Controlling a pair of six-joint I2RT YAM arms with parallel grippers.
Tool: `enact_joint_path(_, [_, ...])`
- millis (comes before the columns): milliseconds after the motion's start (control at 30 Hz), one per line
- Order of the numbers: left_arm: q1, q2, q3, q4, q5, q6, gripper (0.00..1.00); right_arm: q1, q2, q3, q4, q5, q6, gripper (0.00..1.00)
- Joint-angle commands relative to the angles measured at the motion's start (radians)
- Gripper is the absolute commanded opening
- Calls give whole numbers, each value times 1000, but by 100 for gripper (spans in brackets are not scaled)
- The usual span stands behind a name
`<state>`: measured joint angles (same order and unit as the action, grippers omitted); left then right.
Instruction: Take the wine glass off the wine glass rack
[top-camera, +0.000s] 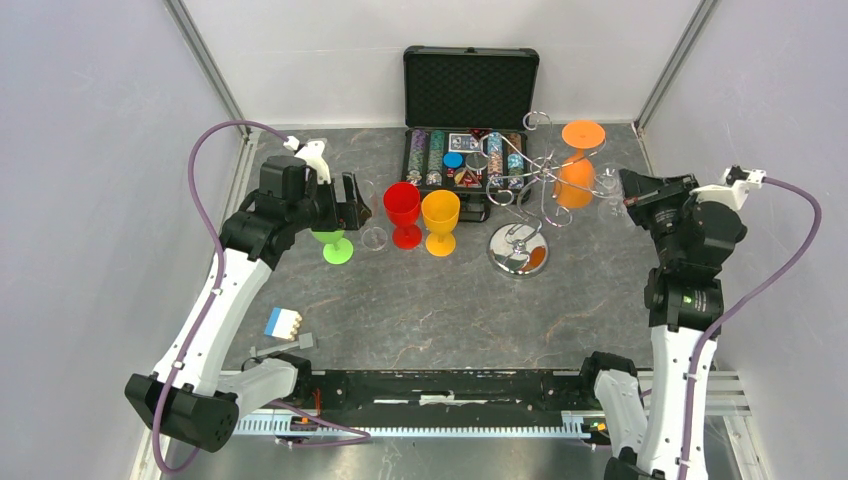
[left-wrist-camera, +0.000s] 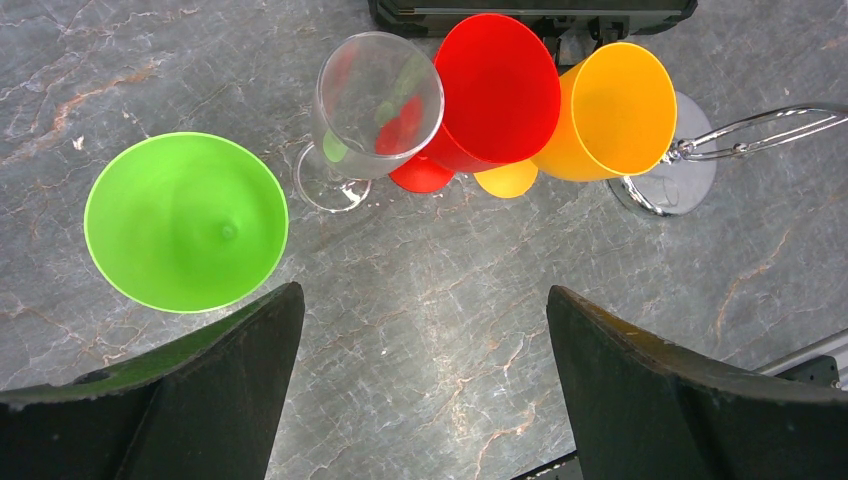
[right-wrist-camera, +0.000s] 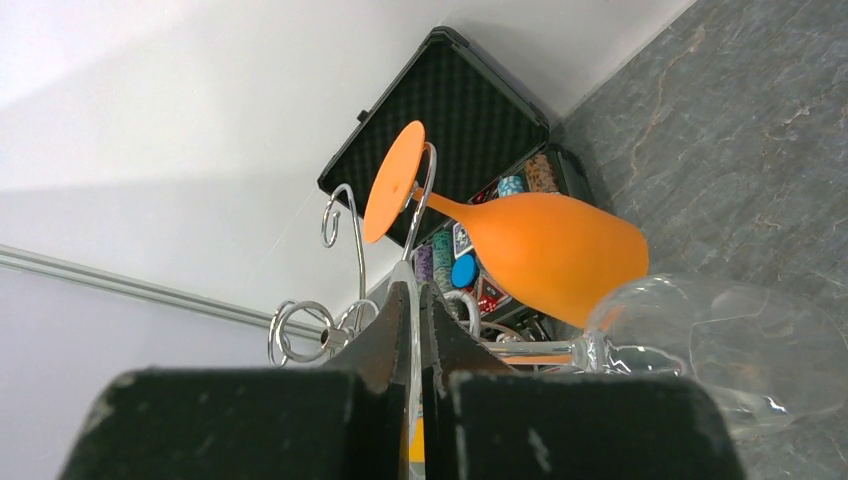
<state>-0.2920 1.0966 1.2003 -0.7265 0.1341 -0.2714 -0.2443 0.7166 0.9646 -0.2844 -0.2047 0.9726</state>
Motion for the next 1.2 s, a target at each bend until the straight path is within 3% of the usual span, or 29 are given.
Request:
enact_joint_path(0, [4, -11, 6, 32, 9, -14, 96, 0, -32, 34, 7, -16, 39, 0])
enact_joint_path(700, [4, -6, 4, 34, 10, -15, 96, 1, 42, -15, 204, -164, 147, 0])
enact_joint_path(933, [4, -3, 7, 33, 10, -15, 96, 10, 98, 8, 260, -138, 135, 0])
enact_joint_path(1167, [4, -40, 5, 60, 20, -26, 100, 76, 145, 74, 234, -10, 61, 0])
